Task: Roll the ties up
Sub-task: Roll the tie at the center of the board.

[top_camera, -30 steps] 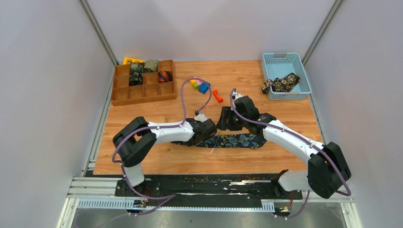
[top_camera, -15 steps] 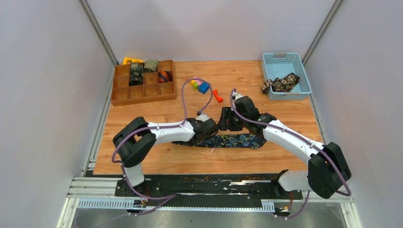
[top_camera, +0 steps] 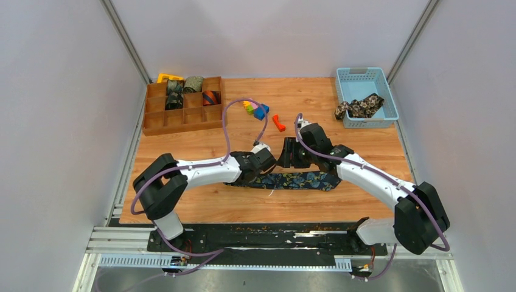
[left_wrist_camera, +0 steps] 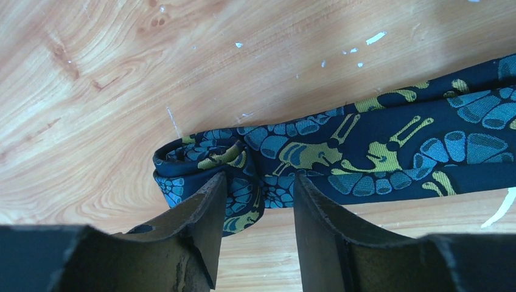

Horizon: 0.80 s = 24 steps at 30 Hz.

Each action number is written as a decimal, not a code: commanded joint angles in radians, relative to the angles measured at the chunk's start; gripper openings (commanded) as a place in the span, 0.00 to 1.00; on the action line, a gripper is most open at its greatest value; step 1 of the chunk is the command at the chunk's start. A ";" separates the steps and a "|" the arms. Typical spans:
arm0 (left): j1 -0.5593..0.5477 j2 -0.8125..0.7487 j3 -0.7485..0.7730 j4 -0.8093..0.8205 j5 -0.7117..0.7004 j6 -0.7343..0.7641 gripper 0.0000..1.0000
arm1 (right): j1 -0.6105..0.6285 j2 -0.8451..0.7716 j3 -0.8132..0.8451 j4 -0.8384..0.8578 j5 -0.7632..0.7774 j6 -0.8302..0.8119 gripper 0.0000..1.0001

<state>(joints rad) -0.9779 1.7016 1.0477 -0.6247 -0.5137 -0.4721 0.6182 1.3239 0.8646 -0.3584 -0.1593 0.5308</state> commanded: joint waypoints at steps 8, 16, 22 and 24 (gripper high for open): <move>0.066 -0.187 -0.077 0.092 0.112 0.016 0.50 | 0.018 0.052 0.059 0.089 -0.075 0.043 0.49; 0.102 -0.298 -0.097 0.068 0.111 0.039 0.51 | 0.070 0.129 0.126 0.097 -0.083 0.050 0.49; 0.169 -0.441 -0.163 0.070 0.135 0.049 0.54 | 0.120 0.201 0.183 0.100 -0.084 0.053 0.49; 0.200 -0.496 -0.198 0.082 0.152 0.053 0.56 | 0.137 0.228 0.207 0.106 -0.085 0.058 0.49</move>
<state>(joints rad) -0.8268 1.3090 0.8959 -0.5602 -0.3866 -0.4389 0.7219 1.5120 1.0008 -0.3035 -0.2337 0.5716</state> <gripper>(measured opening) 0.546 0.489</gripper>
